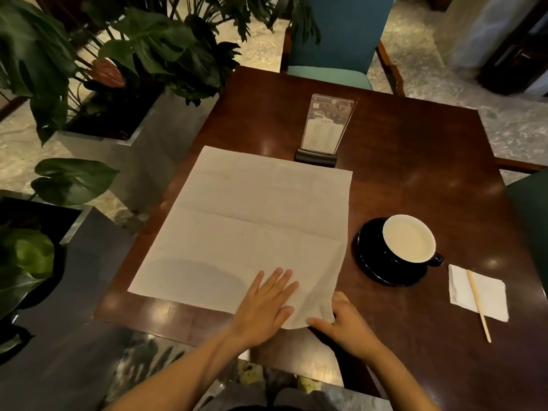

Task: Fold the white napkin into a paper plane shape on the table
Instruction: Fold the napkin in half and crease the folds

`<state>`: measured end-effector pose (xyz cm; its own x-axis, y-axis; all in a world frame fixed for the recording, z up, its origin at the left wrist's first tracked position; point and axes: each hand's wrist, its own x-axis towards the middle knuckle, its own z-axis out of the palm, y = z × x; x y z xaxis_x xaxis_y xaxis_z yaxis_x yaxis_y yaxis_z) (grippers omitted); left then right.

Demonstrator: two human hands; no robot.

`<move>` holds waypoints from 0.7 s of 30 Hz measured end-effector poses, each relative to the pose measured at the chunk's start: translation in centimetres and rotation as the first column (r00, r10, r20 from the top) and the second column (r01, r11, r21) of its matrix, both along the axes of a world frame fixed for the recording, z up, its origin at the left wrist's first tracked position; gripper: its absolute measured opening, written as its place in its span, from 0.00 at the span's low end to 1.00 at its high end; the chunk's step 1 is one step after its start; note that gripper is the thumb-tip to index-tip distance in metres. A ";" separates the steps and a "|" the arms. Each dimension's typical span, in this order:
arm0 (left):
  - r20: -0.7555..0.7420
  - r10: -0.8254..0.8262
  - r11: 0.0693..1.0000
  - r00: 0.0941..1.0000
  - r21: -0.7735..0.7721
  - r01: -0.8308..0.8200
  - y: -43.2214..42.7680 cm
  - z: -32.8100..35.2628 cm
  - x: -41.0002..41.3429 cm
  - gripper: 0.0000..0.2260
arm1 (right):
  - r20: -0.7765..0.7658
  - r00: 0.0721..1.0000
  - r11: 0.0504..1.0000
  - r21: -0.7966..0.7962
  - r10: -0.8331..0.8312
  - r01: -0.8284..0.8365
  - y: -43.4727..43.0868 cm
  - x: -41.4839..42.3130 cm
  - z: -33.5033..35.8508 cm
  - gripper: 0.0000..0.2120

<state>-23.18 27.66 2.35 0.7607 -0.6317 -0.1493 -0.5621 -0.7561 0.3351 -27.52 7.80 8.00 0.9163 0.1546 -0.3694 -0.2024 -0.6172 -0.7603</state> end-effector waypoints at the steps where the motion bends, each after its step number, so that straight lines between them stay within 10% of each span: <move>1: -0.048 0.006 1.000 0.999 -0.015 -0.007 0.0 0.3 0.1 0.24 | -0.032 0.998 0.998 0.037 -0.050 0.051 0.1 0.1 0.3 0.05; 8: -0.335 0.043 0.820 0.941 -0.526 -0.224 -1.0 4.9 -0.6 0.20 | -0.218 0.935 0.911 0.246 -0.280 0.330 1.8 3.3 3.7 0.21; 14: -0.455 0.363 0.592 0.813 -0.562 -0.578 -1.2 7.6 1.6 0.04 | 0.178 0.952 0.963 -0.061 -0.247 0.261 3.3 7.0 5.5 0.08; 17: -0.634 0.266 0.512 0.726 -0.545 -0.664 -0.8 8.6 1.7 0.02 | 0.313 0.948 0.992 -0.124 0.067 -0.029 2.8 8.3 6.4 0.11; 21: -0.770 0.166 0.482 0.616 -0.482 -0.732 0.0 8.5 0.7 0.07 | -0.058 0.949 0.950 0.027 0.311 -0.310 1.1 8.3 6.7 0.10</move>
